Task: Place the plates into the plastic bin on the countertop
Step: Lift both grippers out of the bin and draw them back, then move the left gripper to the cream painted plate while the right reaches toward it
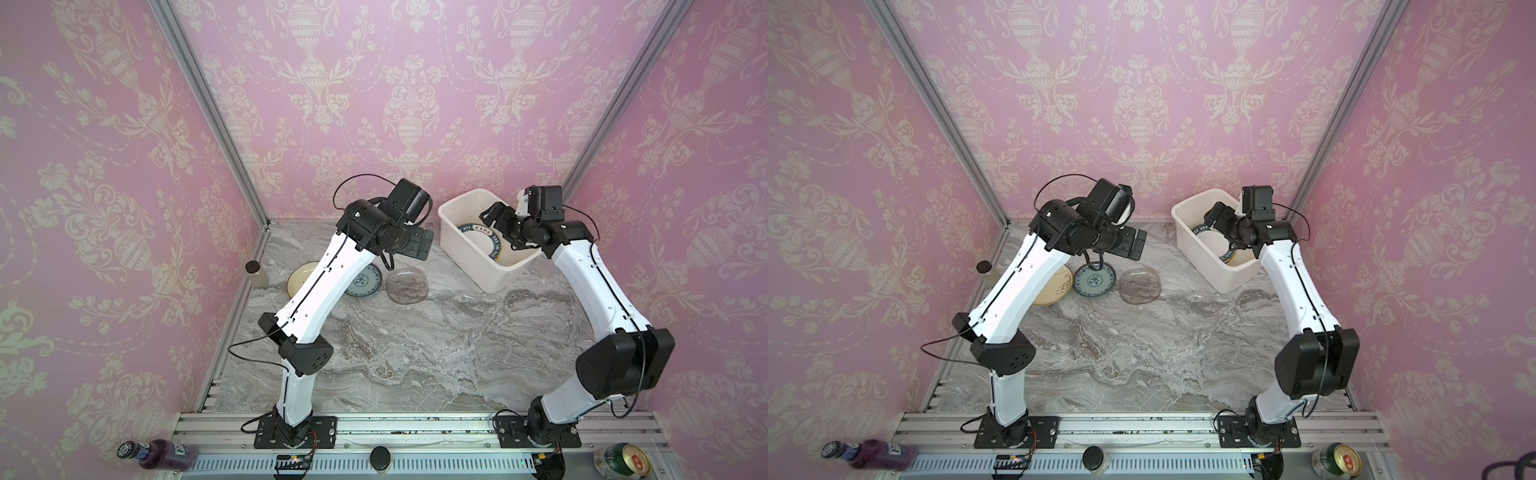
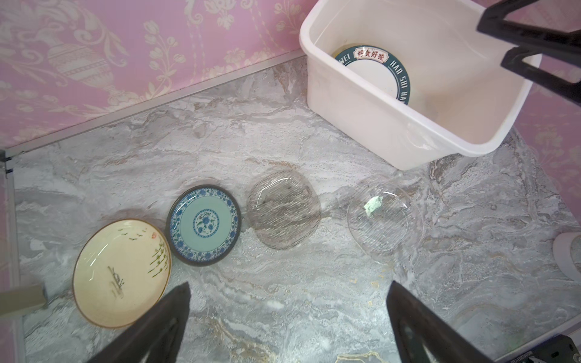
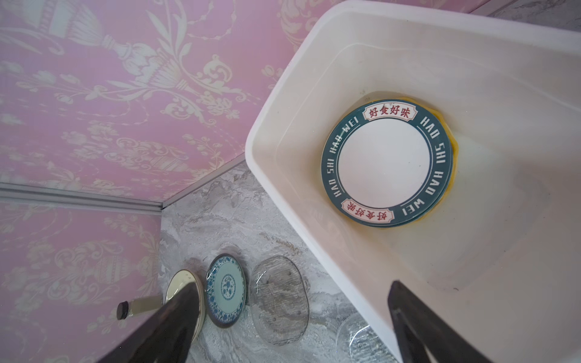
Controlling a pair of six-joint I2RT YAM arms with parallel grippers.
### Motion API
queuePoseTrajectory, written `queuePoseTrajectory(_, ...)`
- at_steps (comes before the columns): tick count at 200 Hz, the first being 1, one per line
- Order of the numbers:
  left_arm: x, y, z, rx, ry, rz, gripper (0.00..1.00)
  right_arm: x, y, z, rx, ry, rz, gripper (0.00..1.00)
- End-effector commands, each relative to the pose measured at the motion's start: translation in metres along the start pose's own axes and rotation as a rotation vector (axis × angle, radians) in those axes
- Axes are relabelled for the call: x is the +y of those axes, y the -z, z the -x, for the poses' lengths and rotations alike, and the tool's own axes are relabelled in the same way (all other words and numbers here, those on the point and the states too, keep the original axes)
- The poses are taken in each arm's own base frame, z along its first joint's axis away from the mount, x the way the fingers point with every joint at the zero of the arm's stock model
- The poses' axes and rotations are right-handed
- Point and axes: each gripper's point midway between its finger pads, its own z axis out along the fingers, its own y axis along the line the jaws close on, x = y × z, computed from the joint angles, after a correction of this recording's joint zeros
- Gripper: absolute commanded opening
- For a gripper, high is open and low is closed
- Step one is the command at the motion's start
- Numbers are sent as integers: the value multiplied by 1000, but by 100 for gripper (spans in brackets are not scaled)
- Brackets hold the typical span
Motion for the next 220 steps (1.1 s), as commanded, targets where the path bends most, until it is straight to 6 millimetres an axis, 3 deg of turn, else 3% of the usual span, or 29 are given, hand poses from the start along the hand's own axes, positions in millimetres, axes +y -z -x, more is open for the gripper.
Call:
queuePoseTrajectory(1, 22, 29, 5, -148, 73, 26, 99, 6, 17, -31, 30, 43, 50, 91)
queuePoseTrajectory(28, 48, 59, -19, -322, 180, 17, 99, 16, 42, -77, 117, 75, 92, 90)
queuePoseTrajectory(62, 94, 80, -81, -289, 286, 93, 99, 31, 61, -135, 235, 175, 87, 90)
queuePoseTrajectory(92, 117, 91, -134, -244, 310, 116, 99, 46, 74, -170, 266, 220, 60, 90)
queuePoseTrajectory(125, 128, 102, -171, -243, 299, 87, 99, 80, 81, -208, 309, 304, 167, 85)
queuePoseTrajectory(163, 132, 93, -193, -146, 353, 95, 99, 126, 72, -250, 322, 406, 205, 82)
queuePoseTrajectory(198, 133, 70, -184, -74, 475, 49, 99, 170, 57, -278, 361, 496, 238, 82)
queuePoseTrajectory(220, 146, 52, -178, -50, 626, 6, 99, 190, 44, -290, 373, 548, 258, 83)
